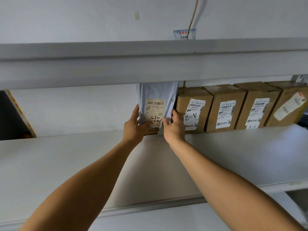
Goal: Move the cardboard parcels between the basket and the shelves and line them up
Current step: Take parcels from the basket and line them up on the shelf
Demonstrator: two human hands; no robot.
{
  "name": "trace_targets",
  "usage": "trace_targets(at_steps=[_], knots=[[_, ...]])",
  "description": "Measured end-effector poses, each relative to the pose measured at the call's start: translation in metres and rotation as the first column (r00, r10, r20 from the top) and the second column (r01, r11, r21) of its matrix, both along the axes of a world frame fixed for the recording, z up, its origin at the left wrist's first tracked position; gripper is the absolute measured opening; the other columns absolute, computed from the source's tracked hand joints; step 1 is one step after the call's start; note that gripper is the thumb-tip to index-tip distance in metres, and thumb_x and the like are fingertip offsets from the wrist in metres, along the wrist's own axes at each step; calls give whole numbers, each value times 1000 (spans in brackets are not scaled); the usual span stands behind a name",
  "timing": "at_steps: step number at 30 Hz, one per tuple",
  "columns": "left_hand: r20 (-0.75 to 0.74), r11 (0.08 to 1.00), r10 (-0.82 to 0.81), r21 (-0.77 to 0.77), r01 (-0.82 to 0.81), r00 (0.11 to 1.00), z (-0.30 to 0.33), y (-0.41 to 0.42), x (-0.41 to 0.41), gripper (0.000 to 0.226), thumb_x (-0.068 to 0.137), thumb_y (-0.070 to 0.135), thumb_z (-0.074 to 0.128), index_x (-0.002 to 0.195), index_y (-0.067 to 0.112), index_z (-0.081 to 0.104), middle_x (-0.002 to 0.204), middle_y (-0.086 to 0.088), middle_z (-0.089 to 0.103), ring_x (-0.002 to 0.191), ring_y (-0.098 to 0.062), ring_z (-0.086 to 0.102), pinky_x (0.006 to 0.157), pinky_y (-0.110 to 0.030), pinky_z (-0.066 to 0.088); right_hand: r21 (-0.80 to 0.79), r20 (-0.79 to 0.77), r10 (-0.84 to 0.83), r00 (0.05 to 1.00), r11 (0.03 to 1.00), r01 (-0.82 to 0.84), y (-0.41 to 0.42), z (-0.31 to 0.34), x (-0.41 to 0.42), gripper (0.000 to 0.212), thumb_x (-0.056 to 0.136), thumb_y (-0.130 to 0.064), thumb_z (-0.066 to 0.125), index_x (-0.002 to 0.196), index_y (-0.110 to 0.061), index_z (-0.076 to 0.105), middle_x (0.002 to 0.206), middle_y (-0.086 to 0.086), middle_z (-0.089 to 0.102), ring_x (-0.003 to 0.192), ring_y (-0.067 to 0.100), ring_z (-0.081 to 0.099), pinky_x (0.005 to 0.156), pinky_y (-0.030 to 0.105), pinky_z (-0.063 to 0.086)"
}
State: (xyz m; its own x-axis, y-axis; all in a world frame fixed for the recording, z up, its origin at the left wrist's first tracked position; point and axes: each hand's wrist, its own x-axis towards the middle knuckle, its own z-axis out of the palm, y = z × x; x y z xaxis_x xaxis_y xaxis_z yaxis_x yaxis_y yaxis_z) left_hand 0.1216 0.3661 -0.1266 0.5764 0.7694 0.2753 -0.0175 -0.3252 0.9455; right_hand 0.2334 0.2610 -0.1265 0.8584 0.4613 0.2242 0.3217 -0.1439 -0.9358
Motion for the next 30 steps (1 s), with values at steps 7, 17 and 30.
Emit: trace_targets(at_steps=[7,17,30], knots=[[-107,998,53,50,-48,993,6,-12,-10,80,98,14,73,160,40,32,153,4,51,145,-31,47,104,-56,54,28,-44,76,996,997,-75,-9,-15,12,60,91,-51,64,147,-45,44,145,-4,61,128,16,63,108,47,54],[-262,963,269,96,-252,927,-1,-42,-42,83,92,46,77,161,26,35,158,-5,50,140,-25,54,113,-45,48,14,-37,175,984,985,-175,-58,-3,-12,59,103,-30,66,157,-23,44,157,0,53,143,17,52,118,39,46],[-433,914,110,397,79,895,22,-137,-62,51,101,35,67,149,19,56,156,-10,53,144,-33,48,114,-46,45,-264,190,130,973,962,-77,-185,13,-41,49,106,-34,60,154,-24,52,153,-1,57,140,17,53,106,20,39]])
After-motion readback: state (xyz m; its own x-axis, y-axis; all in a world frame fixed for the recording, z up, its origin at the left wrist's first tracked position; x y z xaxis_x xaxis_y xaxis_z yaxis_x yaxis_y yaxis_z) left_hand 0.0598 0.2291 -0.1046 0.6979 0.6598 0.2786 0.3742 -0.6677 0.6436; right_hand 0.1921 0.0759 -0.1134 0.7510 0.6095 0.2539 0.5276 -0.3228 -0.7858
